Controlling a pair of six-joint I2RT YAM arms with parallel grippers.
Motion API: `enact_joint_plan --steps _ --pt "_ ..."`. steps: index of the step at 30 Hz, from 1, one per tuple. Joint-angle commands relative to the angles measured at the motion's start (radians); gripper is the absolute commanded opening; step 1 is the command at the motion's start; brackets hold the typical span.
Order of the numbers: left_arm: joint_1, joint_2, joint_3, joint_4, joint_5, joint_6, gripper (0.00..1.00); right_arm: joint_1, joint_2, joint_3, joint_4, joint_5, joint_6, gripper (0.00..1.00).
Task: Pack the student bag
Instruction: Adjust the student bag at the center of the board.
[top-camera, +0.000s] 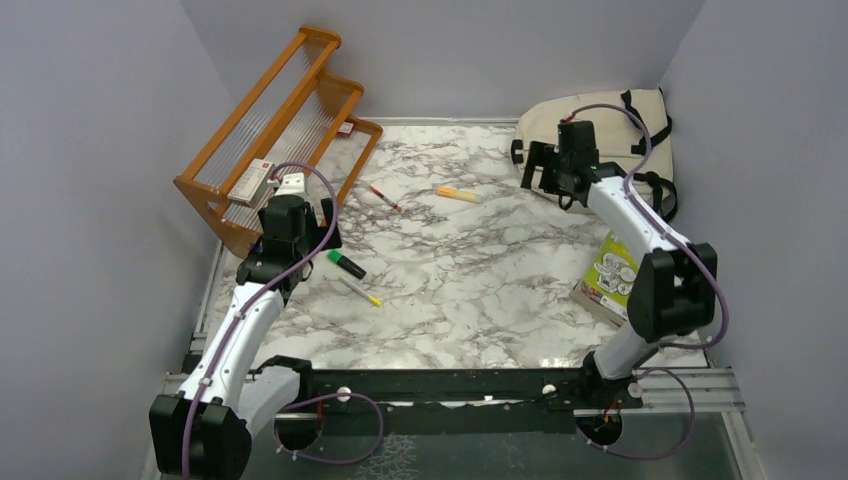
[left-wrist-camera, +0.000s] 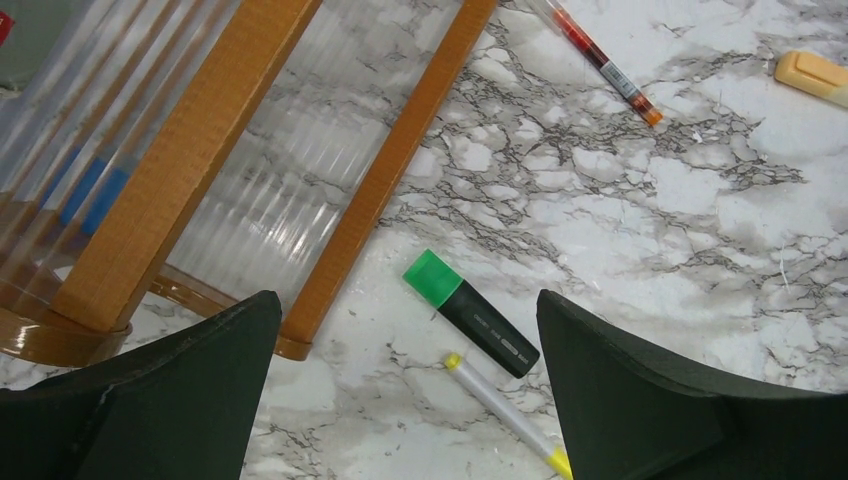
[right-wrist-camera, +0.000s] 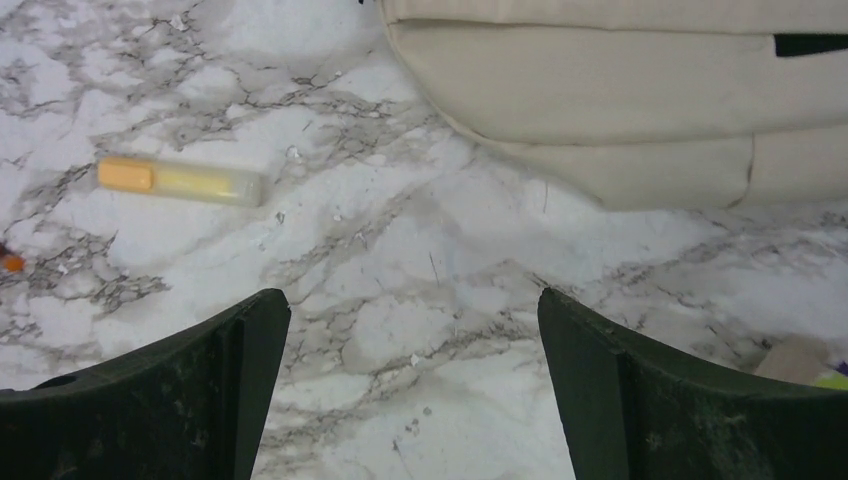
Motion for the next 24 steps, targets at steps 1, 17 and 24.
enact_joint_plan --steps 1,17,24 --pt "0.014 -0.017 0.023 0.023 0.063 0.007 0.99 0.036 0.158 0.149 0.042 0.029 -0.085 1.0" --pt "0.017 -0.018 0.018 0.035 0.121 0.019 0.99 0.093 0.667 0.56 0.107 0.393 -0.399 0.96" --pt "0.028 -0.004 0.023 0.037 0.144 0.02 0.99 0.096 0.796 0.633 0.194 0.516 -0.532 0.96"
